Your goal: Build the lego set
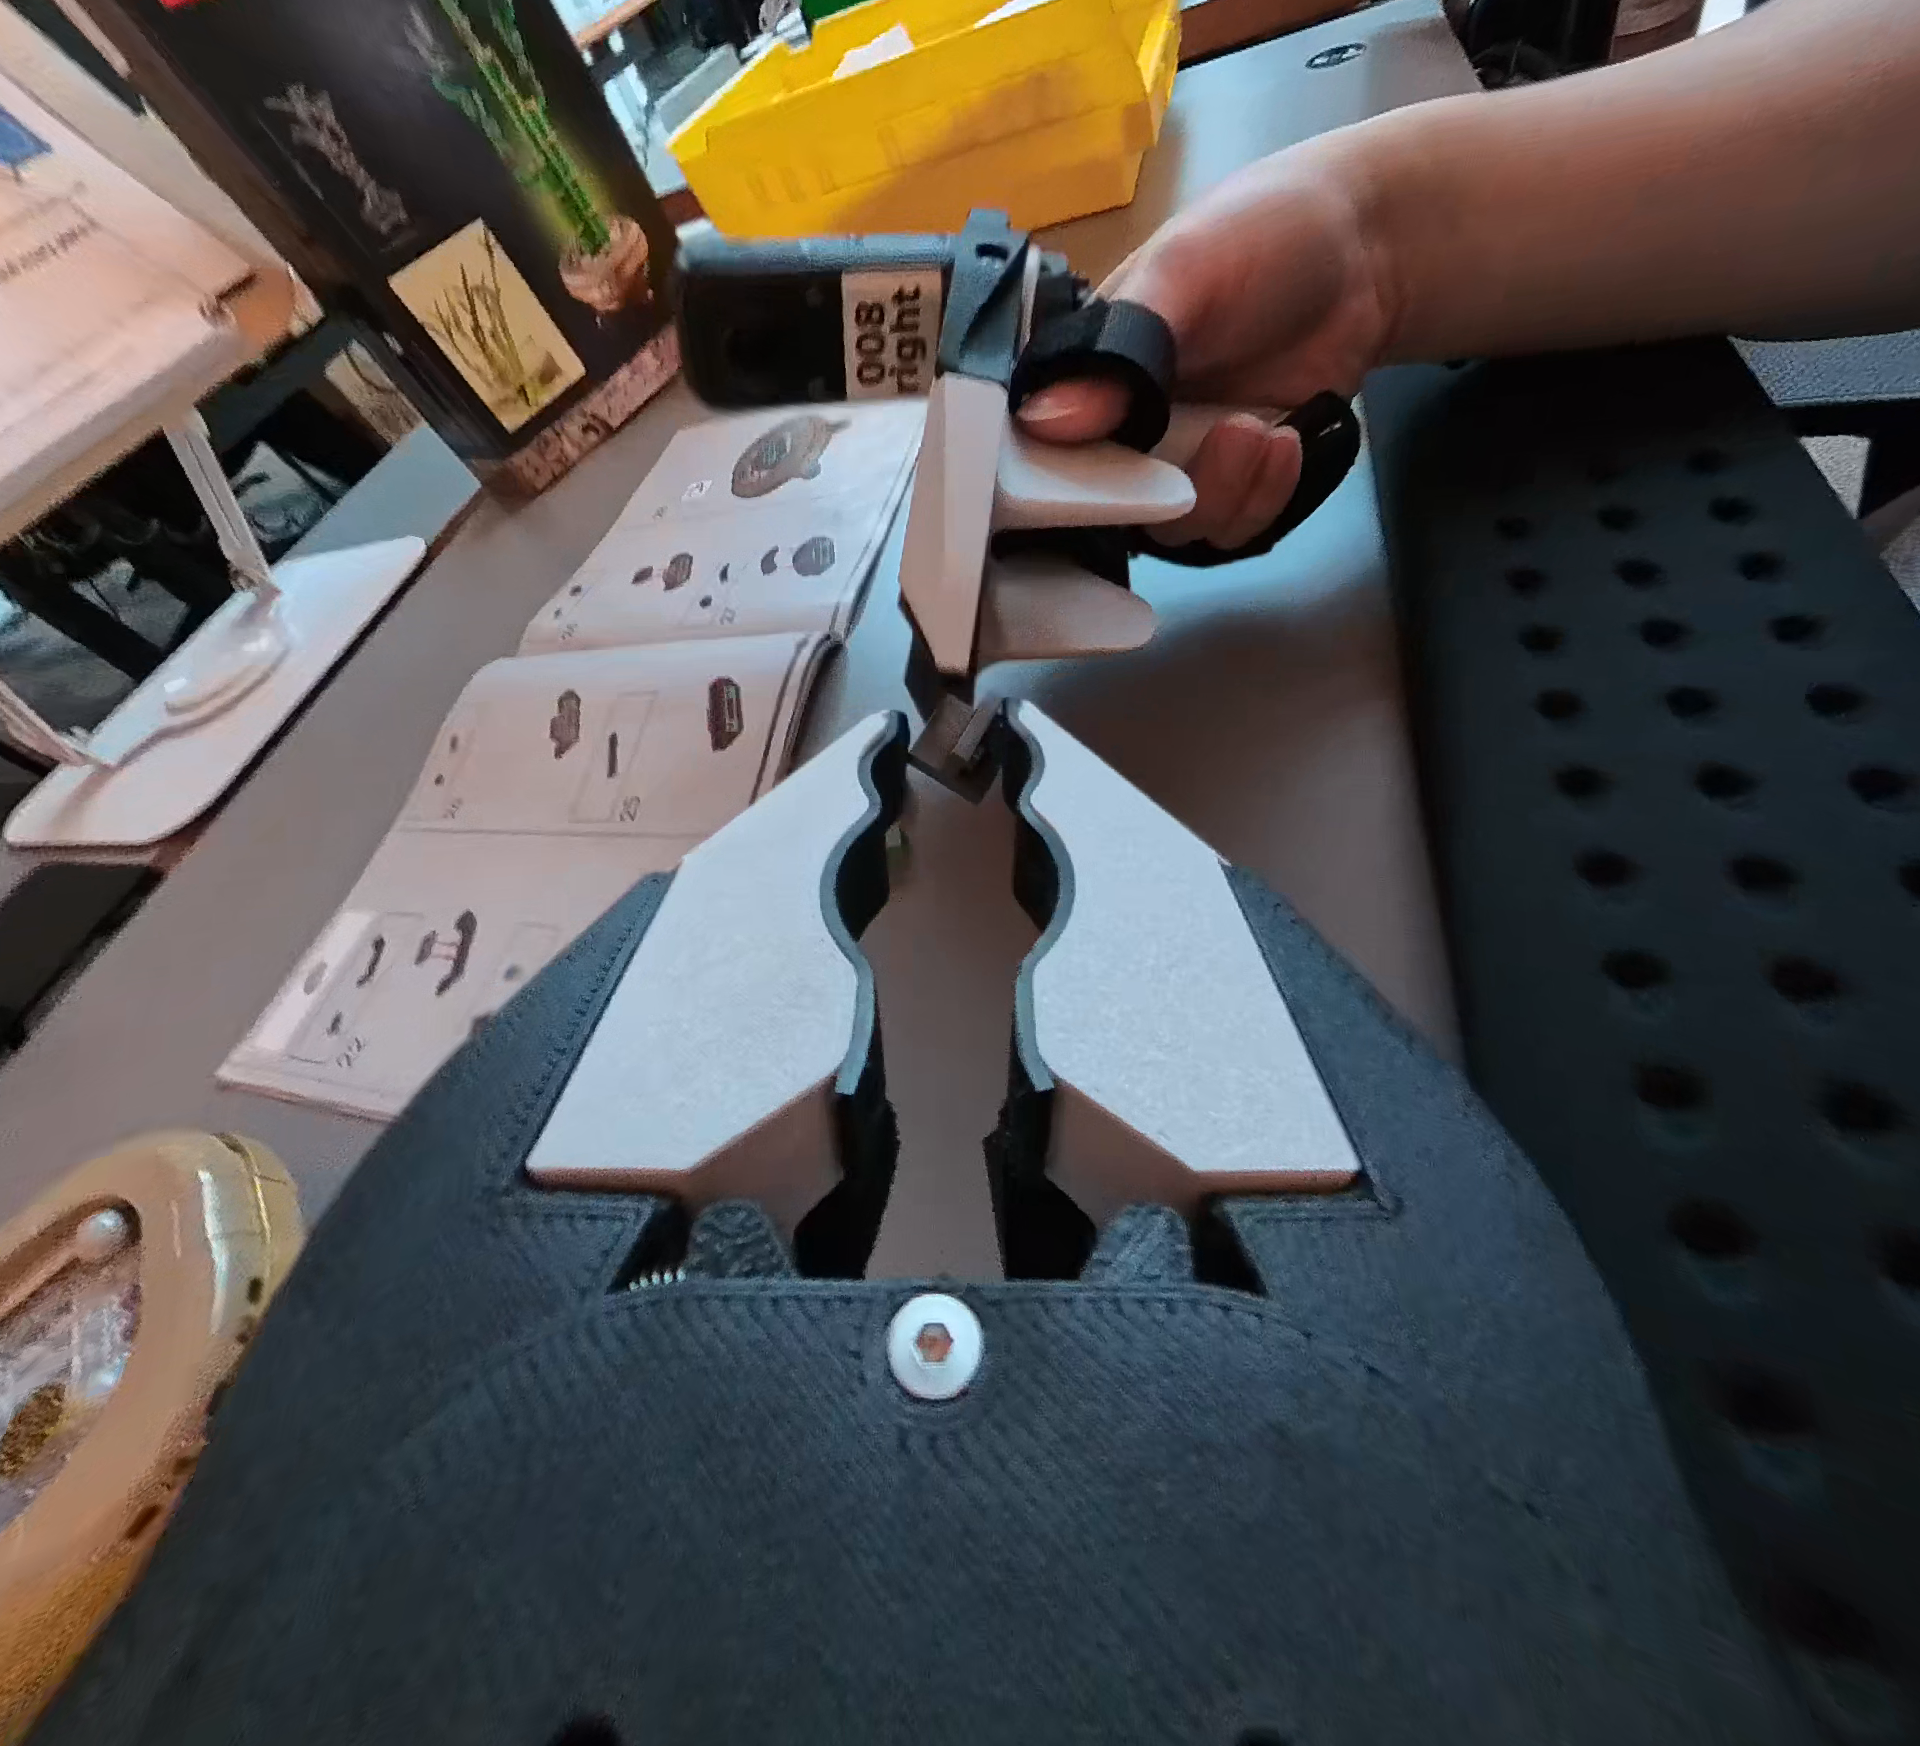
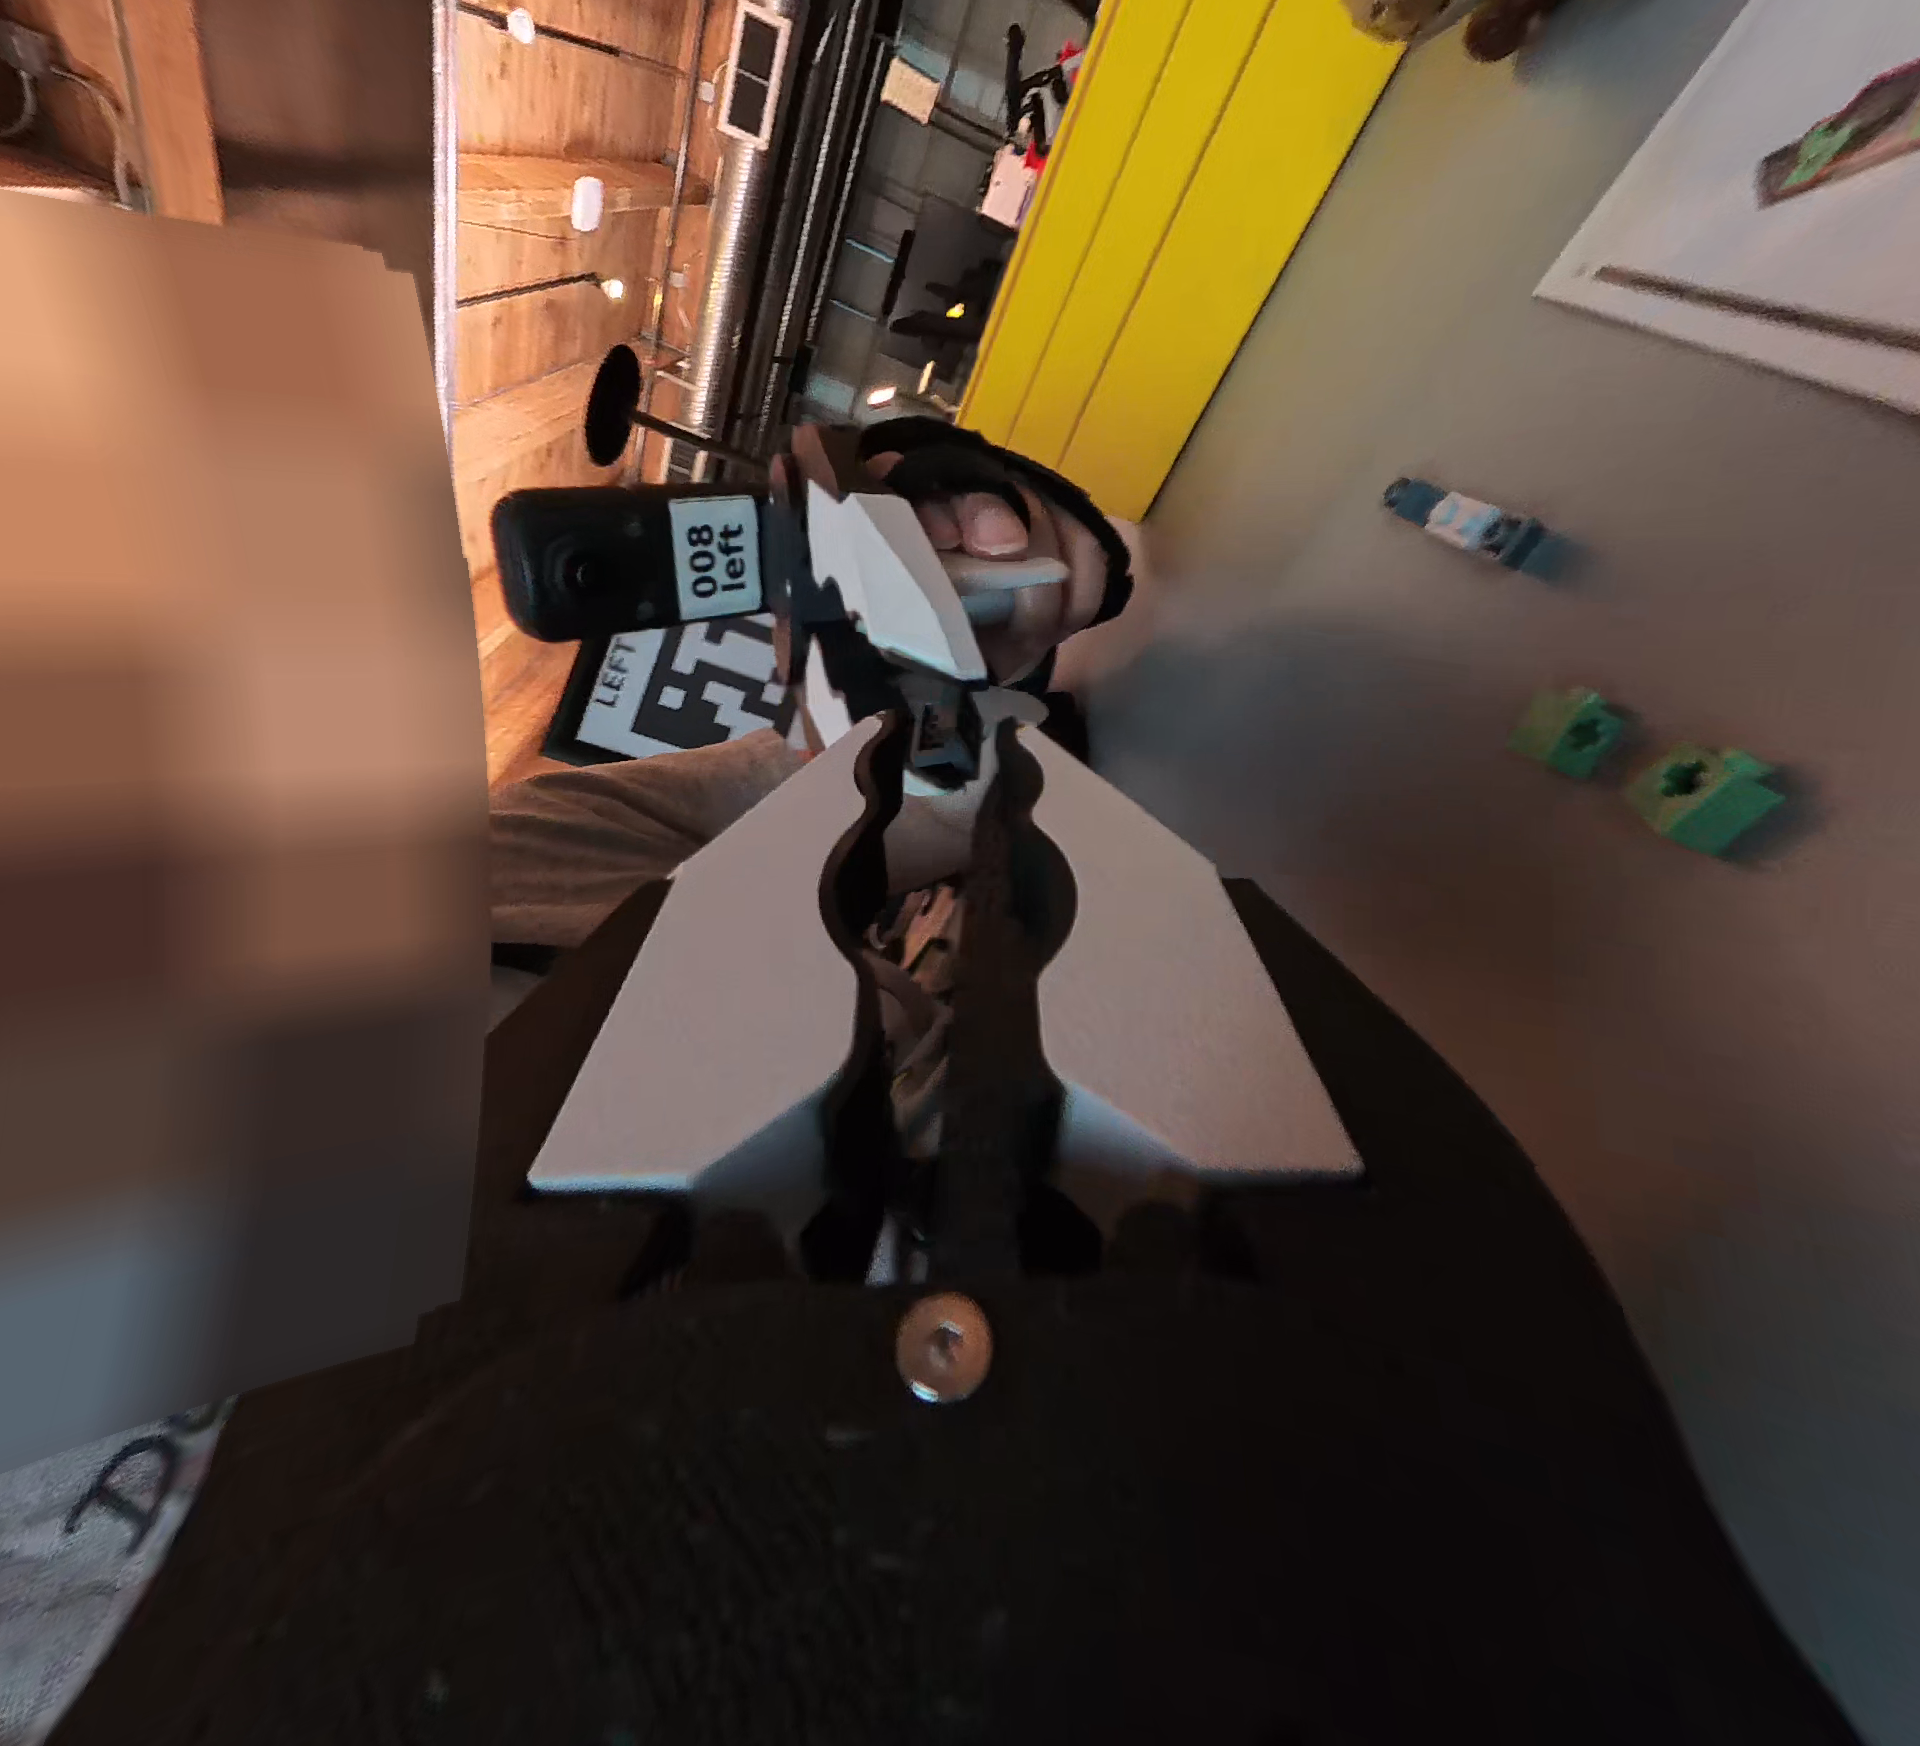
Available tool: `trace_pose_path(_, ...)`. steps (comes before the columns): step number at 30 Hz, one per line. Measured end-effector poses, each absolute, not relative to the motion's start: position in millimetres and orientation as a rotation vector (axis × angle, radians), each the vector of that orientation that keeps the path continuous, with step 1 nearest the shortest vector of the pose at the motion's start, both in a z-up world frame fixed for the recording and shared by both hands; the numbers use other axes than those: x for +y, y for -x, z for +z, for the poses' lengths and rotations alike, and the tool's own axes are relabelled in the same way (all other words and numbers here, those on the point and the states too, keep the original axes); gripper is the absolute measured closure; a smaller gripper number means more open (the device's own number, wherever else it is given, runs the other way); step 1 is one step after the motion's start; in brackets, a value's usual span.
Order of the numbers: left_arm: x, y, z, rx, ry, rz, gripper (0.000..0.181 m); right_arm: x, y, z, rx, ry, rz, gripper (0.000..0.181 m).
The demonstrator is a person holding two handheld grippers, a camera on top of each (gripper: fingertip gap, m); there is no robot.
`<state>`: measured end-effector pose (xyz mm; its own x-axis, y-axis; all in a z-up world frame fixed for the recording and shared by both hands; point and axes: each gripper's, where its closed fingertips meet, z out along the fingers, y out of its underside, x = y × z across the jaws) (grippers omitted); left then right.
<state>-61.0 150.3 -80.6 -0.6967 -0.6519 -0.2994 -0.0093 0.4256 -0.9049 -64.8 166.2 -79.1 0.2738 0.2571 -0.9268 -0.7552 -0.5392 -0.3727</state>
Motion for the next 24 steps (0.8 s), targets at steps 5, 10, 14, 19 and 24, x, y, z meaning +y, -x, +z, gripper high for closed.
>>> trace_pose_path(5, 166.2, 49.6, -107.3, 2.137, 0.761, -1.207, 0.165, 166.7, 45.6, -80.0, 0.359, 1.747, 1.080, 0.161)
trace_pose_path(10, 167.3, 49.3, -125.1, 2.219, 0.871, -1.197, 0.165, 171.5, 55.2, -76.1, -0.103, 1.888, 0.433, 0.161)
trace_pose_path(14, 164.4, 50.9, -128.7, 2.244, 0.871, -1.184, 0.165, 173.7, 66.5, -96.8, -0.342, 1.989, 0.136, 0.173)
trace_pose_path(19, 163.9, 52.1, -132.5, 2.268, 0.878, -1.160, 0.165, 173.9, 70.3, -116.2, -0.434, 2.071, 0.056, 0.173)
trace_pose_path(24, 160.8, 54.9, -132.8, 2.287, 0.850, -1.161, 0.165, 170.8, 70.9, -117.3, -0.470, 2.080, 0.049, 0.173)
